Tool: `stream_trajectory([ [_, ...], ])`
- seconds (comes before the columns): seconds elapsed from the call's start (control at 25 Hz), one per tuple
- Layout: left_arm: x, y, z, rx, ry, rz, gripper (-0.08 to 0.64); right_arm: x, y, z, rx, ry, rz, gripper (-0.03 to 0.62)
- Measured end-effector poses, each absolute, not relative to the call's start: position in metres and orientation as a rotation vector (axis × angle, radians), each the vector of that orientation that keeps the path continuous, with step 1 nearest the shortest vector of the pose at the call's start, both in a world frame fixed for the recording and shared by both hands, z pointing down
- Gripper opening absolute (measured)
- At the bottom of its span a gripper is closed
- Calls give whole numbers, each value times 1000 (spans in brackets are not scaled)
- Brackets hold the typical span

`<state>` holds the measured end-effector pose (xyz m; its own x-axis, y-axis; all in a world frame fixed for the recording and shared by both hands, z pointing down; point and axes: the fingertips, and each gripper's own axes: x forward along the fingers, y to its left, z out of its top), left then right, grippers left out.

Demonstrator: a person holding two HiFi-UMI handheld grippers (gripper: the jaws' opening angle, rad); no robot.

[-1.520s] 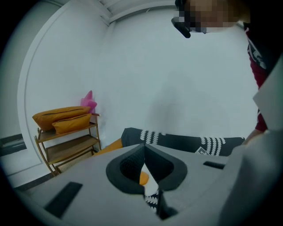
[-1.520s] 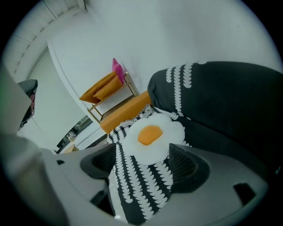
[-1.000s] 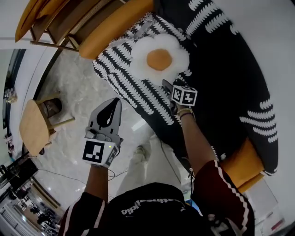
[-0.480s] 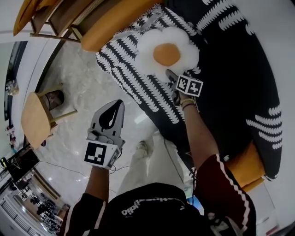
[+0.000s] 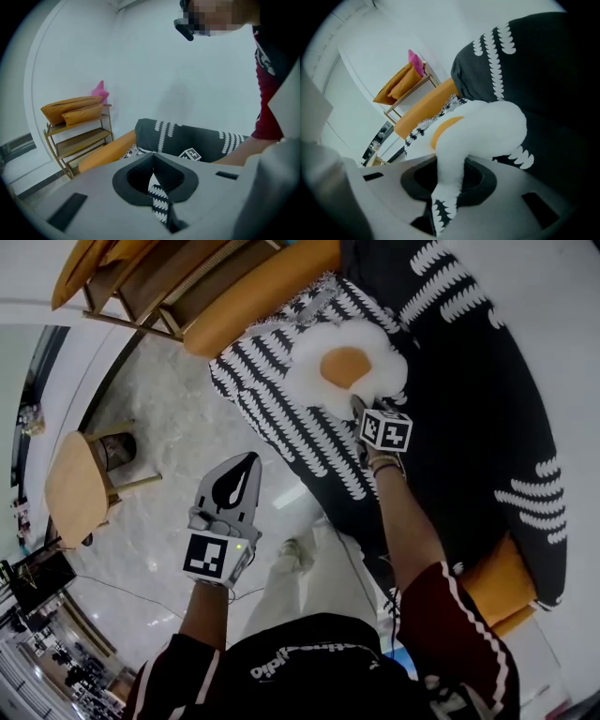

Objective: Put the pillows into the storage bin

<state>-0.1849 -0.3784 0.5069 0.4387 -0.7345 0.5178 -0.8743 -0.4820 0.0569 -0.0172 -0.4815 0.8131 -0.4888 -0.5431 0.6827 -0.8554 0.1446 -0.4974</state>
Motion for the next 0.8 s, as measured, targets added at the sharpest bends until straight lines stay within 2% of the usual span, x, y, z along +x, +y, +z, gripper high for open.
stream_trajectory([
  [0.48,-216,-360,413,2490,-1400,446,5,-12,-450,684,1434,-2108,1086,72],
  [0.8,-232,-298,340,2615,-1364,341,5,-9,-381,585,1568,-2105,1026,74],
])
